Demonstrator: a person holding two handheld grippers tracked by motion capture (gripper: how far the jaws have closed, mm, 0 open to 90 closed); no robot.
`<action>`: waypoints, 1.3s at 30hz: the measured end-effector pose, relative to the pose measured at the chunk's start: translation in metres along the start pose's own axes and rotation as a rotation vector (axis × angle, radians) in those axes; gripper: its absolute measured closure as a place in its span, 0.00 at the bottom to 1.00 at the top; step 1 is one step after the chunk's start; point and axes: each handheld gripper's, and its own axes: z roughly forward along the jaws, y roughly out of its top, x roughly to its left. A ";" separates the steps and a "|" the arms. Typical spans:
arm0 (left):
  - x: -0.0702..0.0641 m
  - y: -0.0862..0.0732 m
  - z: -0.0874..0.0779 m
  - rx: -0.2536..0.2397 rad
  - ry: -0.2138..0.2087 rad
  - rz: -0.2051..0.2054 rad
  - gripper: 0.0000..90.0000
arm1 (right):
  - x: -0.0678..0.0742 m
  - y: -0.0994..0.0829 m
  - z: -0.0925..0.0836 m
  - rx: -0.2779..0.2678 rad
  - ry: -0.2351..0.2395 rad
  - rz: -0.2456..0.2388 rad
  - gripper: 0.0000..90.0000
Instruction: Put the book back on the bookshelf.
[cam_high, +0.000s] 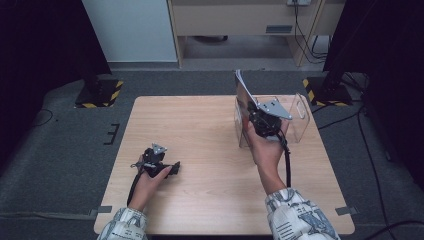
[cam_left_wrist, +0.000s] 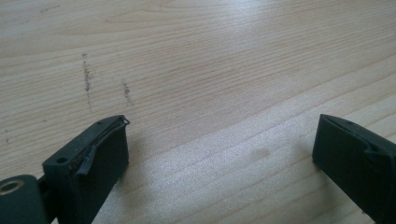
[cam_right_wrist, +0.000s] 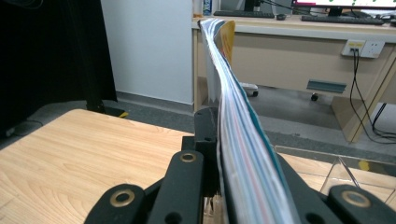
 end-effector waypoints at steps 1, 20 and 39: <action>0.000 0.000 0.000 0.000 0.000 0.000 0.03 | -0.001 0.001 0.000 -0.002 -0.006 0.007 0.97; -0.001 0.001 0.002 -0.001 -0.009 0.009 0.03 | 0.005 0.002 0.021 -0.051 -0.093 0.080 0.97; -0.002 0.002 0.003 -0.006 -0.013 0.008 0.03 | 0.018 0.004 0.032 -0.038 -0.082 0.064 0.92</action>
